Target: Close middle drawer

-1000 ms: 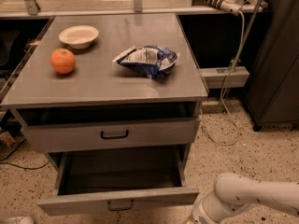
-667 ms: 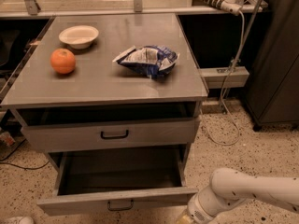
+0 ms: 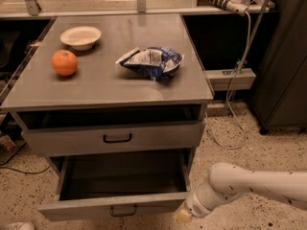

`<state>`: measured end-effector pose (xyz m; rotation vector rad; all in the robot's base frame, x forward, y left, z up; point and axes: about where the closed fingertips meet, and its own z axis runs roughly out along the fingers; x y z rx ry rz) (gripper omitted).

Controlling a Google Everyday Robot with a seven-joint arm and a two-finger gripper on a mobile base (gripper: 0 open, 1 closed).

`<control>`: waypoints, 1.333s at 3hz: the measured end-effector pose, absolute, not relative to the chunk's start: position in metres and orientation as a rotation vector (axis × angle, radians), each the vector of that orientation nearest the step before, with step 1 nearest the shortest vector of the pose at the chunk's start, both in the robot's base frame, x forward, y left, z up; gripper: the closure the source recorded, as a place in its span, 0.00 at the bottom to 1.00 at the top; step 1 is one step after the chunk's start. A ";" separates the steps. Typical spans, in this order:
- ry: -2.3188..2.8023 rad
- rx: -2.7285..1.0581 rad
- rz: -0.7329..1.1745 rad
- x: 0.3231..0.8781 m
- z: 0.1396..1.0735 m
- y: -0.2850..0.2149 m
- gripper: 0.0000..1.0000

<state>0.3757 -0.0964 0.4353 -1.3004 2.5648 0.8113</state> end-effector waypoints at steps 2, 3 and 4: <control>2.538 -1.331 0.816 0.398 0.430 -0.084 1.00; 2.538 -1.331 0.816 0.398 0.430 -0.084 0.81; 2.538 -1.331 0.816 0.398 0.430 -0.084 0.58</control>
Offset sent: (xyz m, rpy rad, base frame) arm 0.0363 0.0169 -0.0077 0.0110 -0.0212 0.0365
